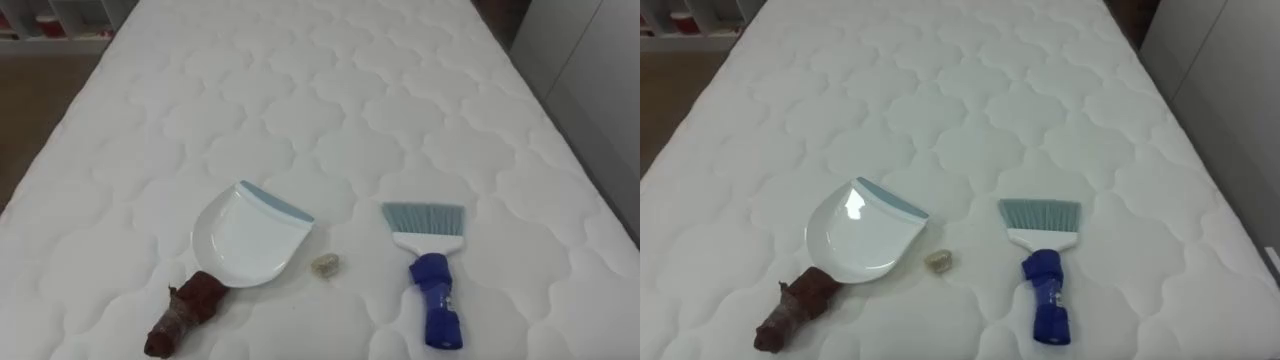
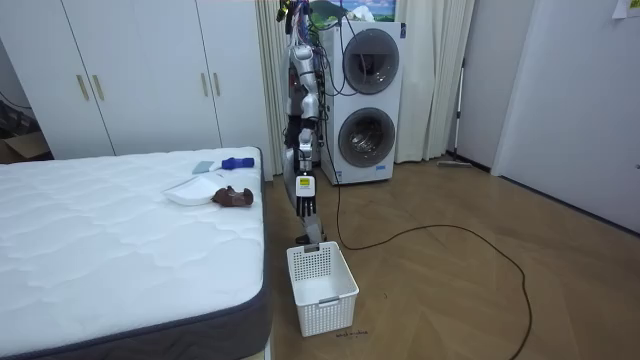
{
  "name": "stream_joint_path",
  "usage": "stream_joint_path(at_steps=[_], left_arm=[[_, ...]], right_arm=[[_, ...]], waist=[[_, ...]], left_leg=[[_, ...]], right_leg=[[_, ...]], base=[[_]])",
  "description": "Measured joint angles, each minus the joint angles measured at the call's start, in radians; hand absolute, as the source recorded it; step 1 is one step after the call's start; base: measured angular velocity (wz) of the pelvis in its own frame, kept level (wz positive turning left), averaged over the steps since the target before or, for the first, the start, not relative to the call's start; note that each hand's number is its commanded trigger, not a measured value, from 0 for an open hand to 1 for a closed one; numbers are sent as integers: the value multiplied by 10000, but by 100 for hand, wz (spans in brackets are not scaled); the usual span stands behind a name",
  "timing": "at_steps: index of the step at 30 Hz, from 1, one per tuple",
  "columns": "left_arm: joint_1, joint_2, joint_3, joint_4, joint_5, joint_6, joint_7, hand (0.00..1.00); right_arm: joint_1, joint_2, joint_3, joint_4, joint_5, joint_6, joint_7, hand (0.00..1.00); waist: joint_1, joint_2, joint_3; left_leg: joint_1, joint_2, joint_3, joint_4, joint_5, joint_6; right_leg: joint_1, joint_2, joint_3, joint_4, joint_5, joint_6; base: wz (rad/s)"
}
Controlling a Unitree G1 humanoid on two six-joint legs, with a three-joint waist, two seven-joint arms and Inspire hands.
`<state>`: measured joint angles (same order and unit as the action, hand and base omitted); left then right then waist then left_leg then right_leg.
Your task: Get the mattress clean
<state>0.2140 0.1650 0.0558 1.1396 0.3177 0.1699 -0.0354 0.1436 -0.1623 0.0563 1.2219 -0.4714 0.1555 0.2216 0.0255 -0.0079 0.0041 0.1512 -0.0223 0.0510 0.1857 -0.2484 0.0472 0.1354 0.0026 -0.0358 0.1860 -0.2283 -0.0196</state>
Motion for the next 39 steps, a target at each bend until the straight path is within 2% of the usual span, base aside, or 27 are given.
stream_joint_path(at_steps=[12,16,19,25,27,30,32,34,37,39], left_arm=[[5,-4,3,-220,89,-2,177,0],[17,-5,16,-434,310,-18,575,0],[35,-19,219,-863,308,-131,1166,0],[73,-20,652,-3086,259,-962,2732,0],[58,-59,585,-4025,95,-1474,3321,0],[-56,-145,574,-4509,-244,-2056,3631,0],[-150,-148,384,-4546,-253,-2286,3806,0],[-131,-170,138,-4832,-252,-2316,3811,0],[-131,-164,-143,-6089,-218,-2372,3826,0],[-135,-161,-304,-6603,-218,-2631,3945,0]], right_arm=[[-85,1,1,28,196,-6,-144,0],[-95,-4,9,-150,360,-39,-391,0],[-99,-2,17,-153,387,-298,-610,0],[-134,-59,1,-318,533,-769,-966,0],[-122,-104,2,-471,570,-941,-993,0],[-124,-174,-6,-517,571,-1199,-990,0],[-121,-208,-4,-530,654,-1344,-991,0],[-120,-253,-4,-604,697,-1372,-988,0],[-67,-310,-4,-687,741,-1554,-994,0],[-58,-367,-6,-686,742,-1577,-990,0]], waist=[[-60,1,-3],[-12,-10,-4],[-10,-46,9],[28,-89,-18],[16,-90,-18],[21,-70,-41],[4,-68,-25],[4,-73,-20],[-78,-100,-6],[-80,-35,-13]], left_leg=[[-32,-62,-256,17,0,0],[-17,-57,-254,3,1,-1],[-18,-67,-277,7,1,-1],[-160,-70,-319,47,5,2],[-222,-69,-341,111,6,3],[-229,-67,-339,115,6,3],[-248,-65,-366,117,7,2],[-271,-66,-382,126,6,2],[-387,-69,-533,167,10,-1],[-370,-70,-530,166,11,0]], right_leg=[[70,-31,-334,-7,-5,0],[74,-26,-336,-7,-5,-1],[102,-23,-324,-32,-3,-3],[24,-45,-420,-2,-3,-2],[13,-60,-471,13,-2,-1],[20,-60,-491,24,-2,-1],[20,-59,-523,9,-1,-1],[9,-61,-548,2,0,-2],[-152,-88,-673,1,1,-3],[-142,-124,-681,9,1,-3]], base=[[6],[1],[1],[2],[7],[0],[3],[6],[12],[1]])
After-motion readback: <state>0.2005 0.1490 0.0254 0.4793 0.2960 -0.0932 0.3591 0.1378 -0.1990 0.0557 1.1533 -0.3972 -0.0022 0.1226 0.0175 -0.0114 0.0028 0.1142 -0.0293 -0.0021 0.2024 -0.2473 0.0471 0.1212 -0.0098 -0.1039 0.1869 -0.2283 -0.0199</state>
